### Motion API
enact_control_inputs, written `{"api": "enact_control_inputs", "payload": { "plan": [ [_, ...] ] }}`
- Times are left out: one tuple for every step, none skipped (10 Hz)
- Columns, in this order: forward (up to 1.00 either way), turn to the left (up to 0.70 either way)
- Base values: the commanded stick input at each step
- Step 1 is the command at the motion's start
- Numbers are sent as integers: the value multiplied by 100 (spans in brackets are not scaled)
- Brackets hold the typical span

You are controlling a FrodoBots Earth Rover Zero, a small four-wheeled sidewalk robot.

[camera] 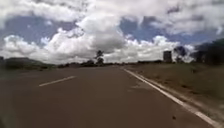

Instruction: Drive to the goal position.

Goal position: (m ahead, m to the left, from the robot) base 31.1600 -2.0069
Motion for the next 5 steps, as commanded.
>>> {"api": "enact_control_inputs", "payload": {
  "plan": [
    [100, 0],
    [100, 0],
    [100, 0],
    [100, 0],
    [100, 0]
  ]
}}
